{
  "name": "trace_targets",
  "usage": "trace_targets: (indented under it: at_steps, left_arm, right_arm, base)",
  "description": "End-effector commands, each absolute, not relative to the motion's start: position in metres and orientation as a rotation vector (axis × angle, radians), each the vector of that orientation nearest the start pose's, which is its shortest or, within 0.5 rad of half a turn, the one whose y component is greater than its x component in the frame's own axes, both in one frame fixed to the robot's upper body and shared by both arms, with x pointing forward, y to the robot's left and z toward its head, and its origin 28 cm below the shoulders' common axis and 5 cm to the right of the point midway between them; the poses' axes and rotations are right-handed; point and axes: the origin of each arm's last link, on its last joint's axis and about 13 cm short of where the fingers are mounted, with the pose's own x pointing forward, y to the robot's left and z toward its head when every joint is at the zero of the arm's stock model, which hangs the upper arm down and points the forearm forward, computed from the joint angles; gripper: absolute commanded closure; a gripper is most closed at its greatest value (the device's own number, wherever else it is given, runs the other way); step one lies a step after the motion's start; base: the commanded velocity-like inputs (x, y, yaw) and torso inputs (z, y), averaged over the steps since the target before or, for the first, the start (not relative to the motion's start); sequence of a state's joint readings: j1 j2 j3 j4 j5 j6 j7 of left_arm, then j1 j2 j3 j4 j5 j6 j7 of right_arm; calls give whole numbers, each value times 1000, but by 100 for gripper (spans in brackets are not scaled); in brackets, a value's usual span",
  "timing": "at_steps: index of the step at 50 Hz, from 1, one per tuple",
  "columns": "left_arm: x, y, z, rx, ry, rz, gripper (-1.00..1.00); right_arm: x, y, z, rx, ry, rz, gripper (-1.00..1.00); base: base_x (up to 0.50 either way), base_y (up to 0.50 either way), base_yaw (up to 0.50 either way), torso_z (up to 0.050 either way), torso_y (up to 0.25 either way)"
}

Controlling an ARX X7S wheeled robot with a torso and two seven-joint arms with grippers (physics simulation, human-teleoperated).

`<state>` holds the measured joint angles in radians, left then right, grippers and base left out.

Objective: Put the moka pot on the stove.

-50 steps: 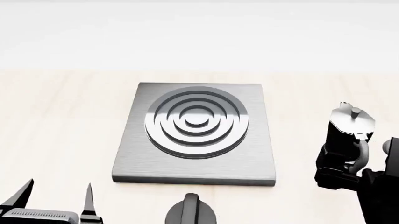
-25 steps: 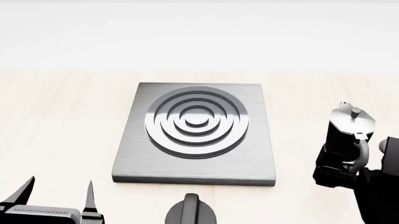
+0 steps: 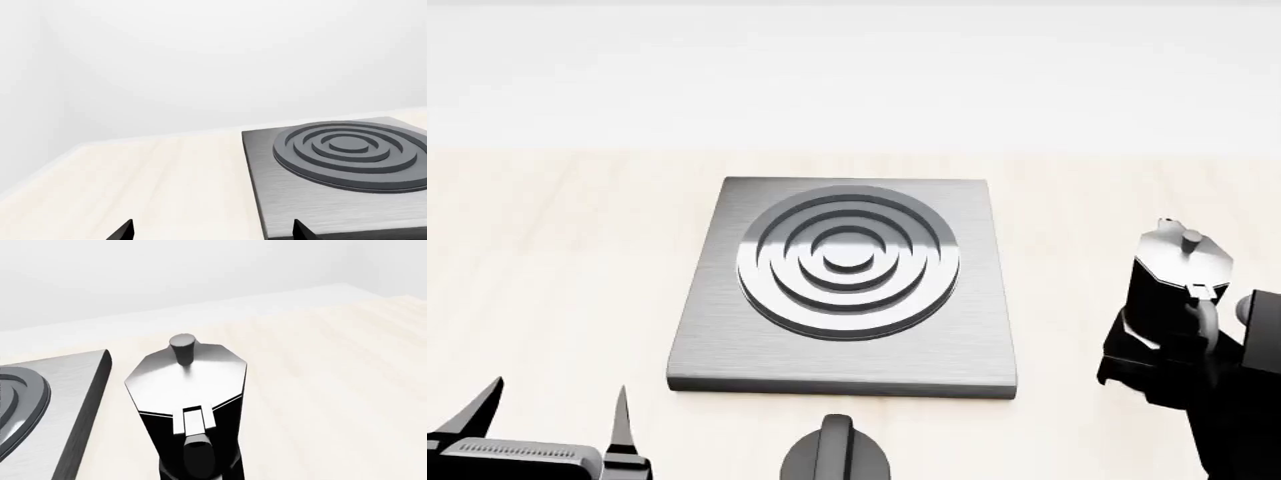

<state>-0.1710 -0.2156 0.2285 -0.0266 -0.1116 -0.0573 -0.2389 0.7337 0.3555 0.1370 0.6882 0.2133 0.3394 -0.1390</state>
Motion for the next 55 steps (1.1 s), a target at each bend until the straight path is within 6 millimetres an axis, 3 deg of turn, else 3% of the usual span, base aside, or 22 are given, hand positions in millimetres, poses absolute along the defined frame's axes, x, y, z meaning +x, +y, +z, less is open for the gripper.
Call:
trace_targets:
  at_steps: [1, 12, 27, 42, 55]
  left_arm:
    - [246, 216, 39, 119, -67, 27, -100]
    - [249, 215, 40, 117, -67, 25, -100]
    - [252, 216, 43, 114, -71, 25, -100]
    - [254, 217, 44, 113, -72, 27, -100]
    - [252, 217, 44, 112, -73, 28, -100]
  right_arm:
    - [333, -243, 75, 87, 256, -174, 100]
    - [350, -224, 120, -39, 102, -127, 100]
    - [355, -222, 123, -85, 92, -103, 100]
    - [381, -203, 158, -152, -25, -27, 100]
    - [396, -194, 155, -168, -51, 8, 100]
  base:
    - [0, 0, 0, 0, 0]
    - [0, 0, 0, 0, 0]
    - [0, 0, 0, 0, 0]
    - [0, 0, 0, 0, 0]
    - [0, 0, 0, 0, 1]
